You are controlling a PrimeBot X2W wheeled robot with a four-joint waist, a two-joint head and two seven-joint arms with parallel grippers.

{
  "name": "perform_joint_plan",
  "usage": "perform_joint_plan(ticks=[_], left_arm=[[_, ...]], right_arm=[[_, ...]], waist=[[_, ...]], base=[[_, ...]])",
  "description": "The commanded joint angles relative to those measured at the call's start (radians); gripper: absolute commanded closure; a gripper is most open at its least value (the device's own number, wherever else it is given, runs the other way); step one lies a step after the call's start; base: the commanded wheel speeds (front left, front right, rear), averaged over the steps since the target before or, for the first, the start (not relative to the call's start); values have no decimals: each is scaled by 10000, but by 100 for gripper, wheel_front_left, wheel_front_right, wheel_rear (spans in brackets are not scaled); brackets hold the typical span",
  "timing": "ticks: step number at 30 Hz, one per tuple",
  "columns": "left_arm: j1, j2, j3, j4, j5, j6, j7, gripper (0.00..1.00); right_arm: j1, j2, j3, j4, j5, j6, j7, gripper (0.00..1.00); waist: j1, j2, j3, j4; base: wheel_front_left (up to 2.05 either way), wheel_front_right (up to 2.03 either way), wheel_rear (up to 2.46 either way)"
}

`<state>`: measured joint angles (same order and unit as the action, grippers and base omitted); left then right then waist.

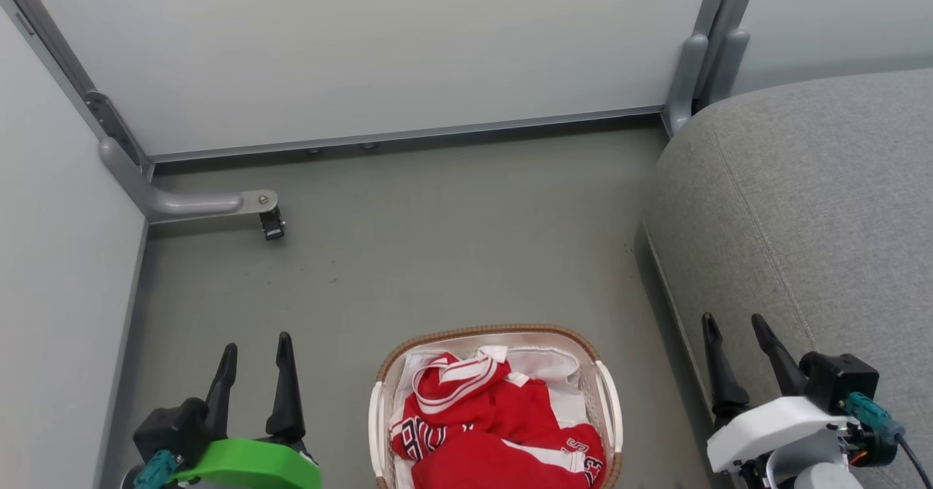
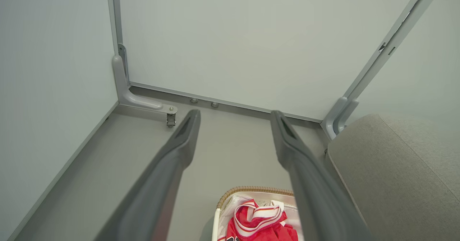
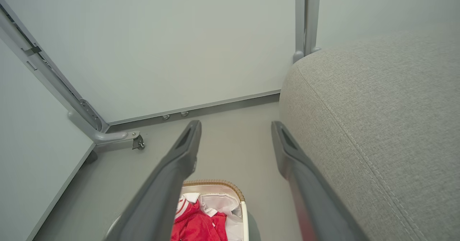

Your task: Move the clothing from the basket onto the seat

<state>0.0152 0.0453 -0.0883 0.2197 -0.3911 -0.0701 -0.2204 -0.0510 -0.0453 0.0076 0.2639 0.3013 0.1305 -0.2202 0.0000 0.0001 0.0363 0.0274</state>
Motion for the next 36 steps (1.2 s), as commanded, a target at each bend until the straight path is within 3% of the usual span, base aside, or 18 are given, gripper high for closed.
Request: perform_joint_plan(ticks=[1, 21, 36], left_arm=[[124, 70, -6, -21, 224, 58, -91, 0], [261, 78, -215, 193, 1407, 124, -463, 0], [425, 78, -181, 275, 1270, 184, -458, 0]], right_arm=[[-21, -60, 12, 7, -249, 3, -97, 0], [107, -77, 161, 110, -1640, 2, -464, 0], [249, -76, 207, 82, -1629, 2, -467, 0]], waist=[[0, -1, 11, 5], [0, -1, 32, 50], [0, -1, -131, 40]], base=[[0, 0, 0], [0, 0, 0], [0, 0, 0]])
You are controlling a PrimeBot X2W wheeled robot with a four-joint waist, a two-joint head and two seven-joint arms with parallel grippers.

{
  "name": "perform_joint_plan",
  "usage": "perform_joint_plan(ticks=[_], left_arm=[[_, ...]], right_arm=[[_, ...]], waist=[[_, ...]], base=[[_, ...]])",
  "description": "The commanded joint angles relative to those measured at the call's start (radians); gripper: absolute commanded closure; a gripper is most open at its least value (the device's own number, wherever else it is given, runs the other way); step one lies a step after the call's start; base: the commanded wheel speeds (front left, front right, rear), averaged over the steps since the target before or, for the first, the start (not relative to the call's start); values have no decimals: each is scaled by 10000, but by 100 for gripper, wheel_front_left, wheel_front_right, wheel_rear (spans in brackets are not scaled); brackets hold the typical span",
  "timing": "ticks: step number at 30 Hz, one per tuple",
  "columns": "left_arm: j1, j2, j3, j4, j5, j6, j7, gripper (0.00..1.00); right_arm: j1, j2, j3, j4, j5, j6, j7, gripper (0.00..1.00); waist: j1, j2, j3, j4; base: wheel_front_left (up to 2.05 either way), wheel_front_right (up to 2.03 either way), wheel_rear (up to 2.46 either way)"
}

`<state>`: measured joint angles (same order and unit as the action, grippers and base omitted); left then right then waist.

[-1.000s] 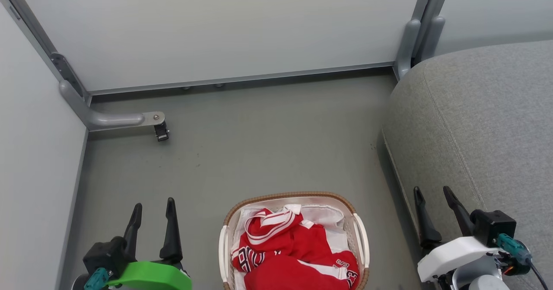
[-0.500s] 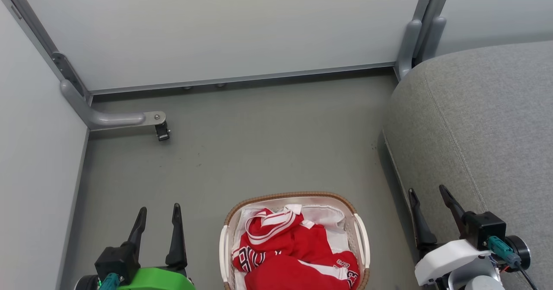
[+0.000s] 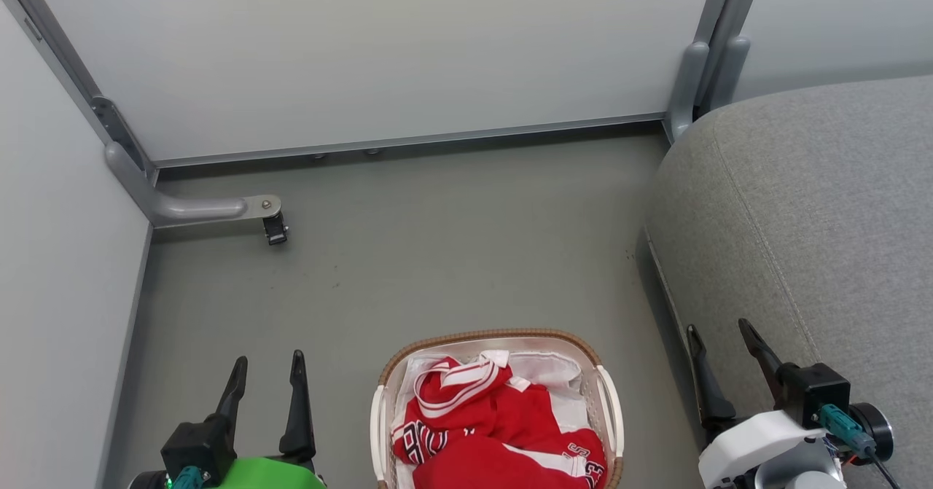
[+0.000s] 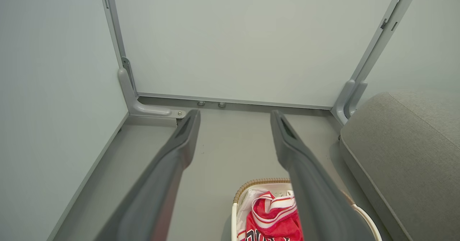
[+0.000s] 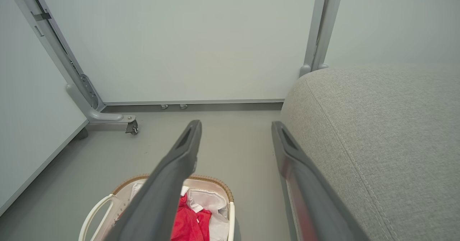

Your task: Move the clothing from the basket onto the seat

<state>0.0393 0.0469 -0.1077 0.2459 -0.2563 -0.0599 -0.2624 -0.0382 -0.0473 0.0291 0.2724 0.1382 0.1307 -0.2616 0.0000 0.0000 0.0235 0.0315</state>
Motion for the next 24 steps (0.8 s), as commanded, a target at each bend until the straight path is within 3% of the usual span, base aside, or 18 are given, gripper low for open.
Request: perform_joint_plan(ticks=[1, 24], left_arm=[[186, 62, 8, 13, -81, 82, -38, 0], [42, 62, -86, -75, -110, 62, -38, 0]], right_arm=[[124, -56, -9, -6, 2, 1, -53, 0], [-26, -57, -95, -134, -4, -1, -53, 0]], waist=[[0, 0, -8, 0], [0, 0, 276, -25]], base=[[0, 0, 0], [0, 0, 0]])
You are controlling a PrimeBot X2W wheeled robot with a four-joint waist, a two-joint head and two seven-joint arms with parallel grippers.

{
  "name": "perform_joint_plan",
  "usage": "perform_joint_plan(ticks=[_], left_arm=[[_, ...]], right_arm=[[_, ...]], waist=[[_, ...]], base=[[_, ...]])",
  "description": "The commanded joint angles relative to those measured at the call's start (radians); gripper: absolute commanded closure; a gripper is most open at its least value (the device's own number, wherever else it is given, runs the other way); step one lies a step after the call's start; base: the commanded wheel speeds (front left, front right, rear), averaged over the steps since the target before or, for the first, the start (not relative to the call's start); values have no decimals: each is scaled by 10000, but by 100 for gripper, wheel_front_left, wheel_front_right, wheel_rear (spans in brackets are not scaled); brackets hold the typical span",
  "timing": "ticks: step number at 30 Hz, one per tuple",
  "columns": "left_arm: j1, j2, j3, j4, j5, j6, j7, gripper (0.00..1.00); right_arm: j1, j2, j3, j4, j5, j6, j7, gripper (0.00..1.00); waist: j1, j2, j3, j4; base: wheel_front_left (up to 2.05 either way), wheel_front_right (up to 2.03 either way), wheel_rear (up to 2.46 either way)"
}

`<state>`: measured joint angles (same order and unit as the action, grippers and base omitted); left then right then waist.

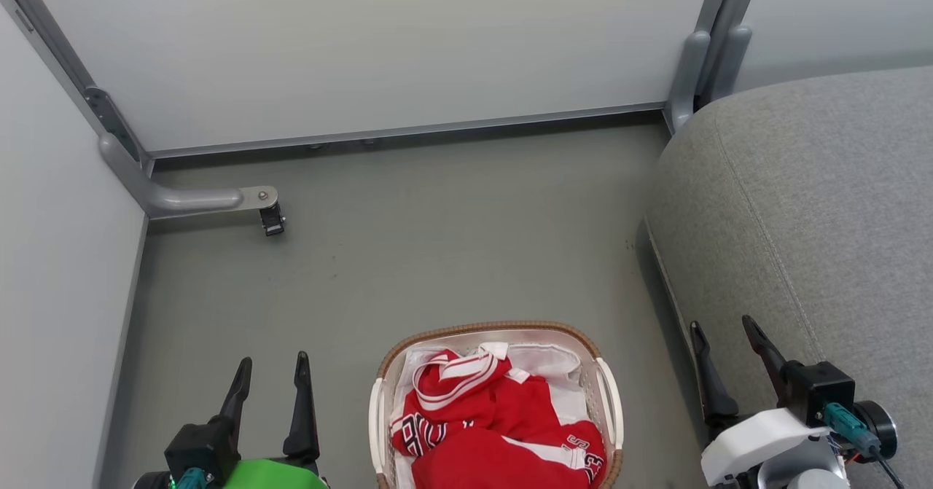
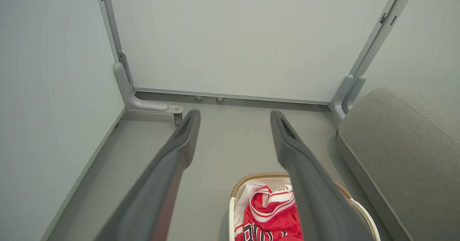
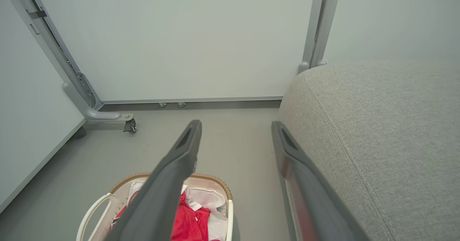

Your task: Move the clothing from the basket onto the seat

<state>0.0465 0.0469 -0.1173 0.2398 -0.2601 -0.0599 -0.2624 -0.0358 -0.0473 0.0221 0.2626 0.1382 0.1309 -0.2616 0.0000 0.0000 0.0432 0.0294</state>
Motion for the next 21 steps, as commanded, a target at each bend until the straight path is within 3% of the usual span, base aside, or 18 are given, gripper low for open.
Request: perform_joint_plan(ticks=[1, 10, 21], left_arm=[[-78, 62, -10, -18, -79, 65, -38, 0], [-978, 63, -183, -82, 140, -84, -37, 0], [-3698, 60, -1162, 848, 866, -472, -26, 0]], right_arm=[[-100, -57, -40, -67, -11, -3, -53, 0], [-845, -54, -318, -401, -80, -3, -53, 0], [-2669, -52, -738, -808, 49, -4, -51, 0]], waist=[[0, 0, 170, -10], [0, 0, 1640, -119], [0, 0, 4614, -667]], base=[[0, 0, 0], [0, 0, 0], [0, 0, 0]])
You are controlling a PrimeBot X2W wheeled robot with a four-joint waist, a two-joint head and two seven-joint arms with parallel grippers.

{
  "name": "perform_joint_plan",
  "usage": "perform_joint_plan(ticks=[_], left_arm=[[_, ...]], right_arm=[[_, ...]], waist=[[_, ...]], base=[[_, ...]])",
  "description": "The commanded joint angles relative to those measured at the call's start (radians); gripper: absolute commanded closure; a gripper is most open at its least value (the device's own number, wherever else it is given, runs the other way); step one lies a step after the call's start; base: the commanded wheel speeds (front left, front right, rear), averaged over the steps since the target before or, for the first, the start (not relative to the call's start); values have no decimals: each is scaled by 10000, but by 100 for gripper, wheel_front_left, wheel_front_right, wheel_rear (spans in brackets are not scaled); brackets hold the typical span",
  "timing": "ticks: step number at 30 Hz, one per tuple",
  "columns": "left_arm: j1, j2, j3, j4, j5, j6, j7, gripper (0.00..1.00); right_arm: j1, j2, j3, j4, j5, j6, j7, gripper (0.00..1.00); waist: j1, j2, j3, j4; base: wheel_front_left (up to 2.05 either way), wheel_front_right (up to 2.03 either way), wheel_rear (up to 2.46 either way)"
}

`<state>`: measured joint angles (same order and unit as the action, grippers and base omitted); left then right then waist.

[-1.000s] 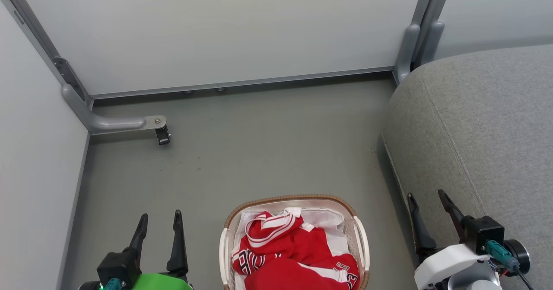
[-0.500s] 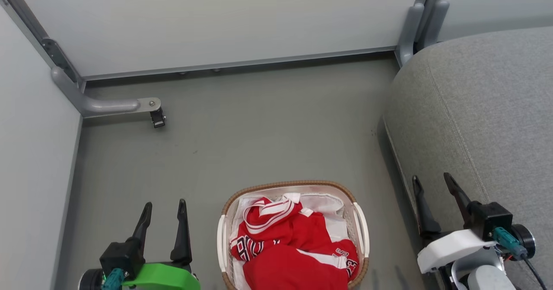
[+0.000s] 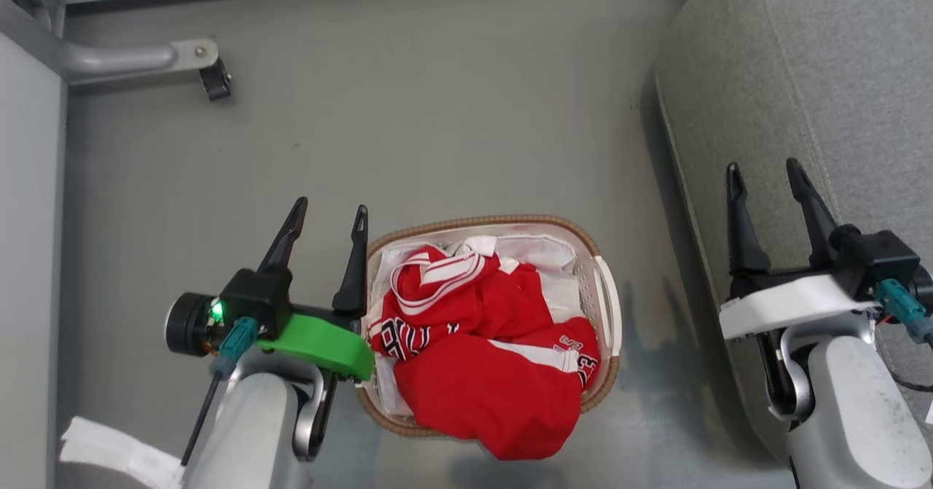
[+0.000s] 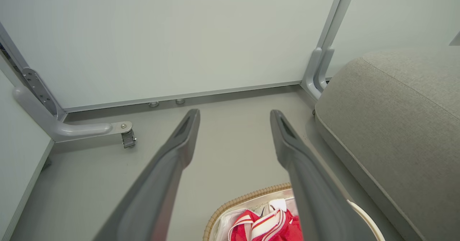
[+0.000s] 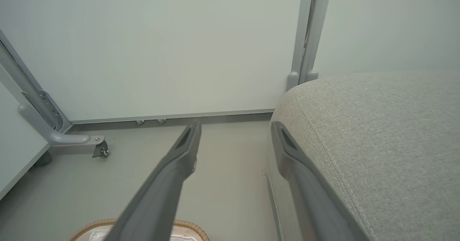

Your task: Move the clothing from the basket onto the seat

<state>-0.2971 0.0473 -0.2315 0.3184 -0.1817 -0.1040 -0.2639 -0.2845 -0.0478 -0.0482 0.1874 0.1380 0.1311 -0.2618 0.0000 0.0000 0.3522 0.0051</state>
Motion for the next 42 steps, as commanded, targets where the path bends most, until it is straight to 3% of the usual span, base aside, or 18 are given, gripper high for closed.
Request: perform_joint_plan(ticks=[1, 15, 23, 42], left_arm=[[-506, 56, -141, 259, 157, -68, -11, 0], [-3455, 401, -2334, 4454, 974, -270, -9, 0], [-4790, 489, -3358, 5767, 683, -274, -11, 0], [-6767, 187, -3972, 9024, 614, -21, 101, 0]], right_arm=[[-303, -42, -36, -86, 81, -6, -51, 0], [-1880, -33, 112, -773, 224, -6, -49, 0], [-2241, -36, 269, -1038, 234, -8, -51, 0], [-2575, -39, 651, -1221, 488, -8, -51, 0]], waist=[[0, 0, 1723, -486], [0, 0, 4211, -1423], [0, 0, 5016, -1587], [0, 0, 5646, -1857]], base=[[0, 0, 0], [0, 0, 0], [0, 0, 0], [0, 0, 0]])
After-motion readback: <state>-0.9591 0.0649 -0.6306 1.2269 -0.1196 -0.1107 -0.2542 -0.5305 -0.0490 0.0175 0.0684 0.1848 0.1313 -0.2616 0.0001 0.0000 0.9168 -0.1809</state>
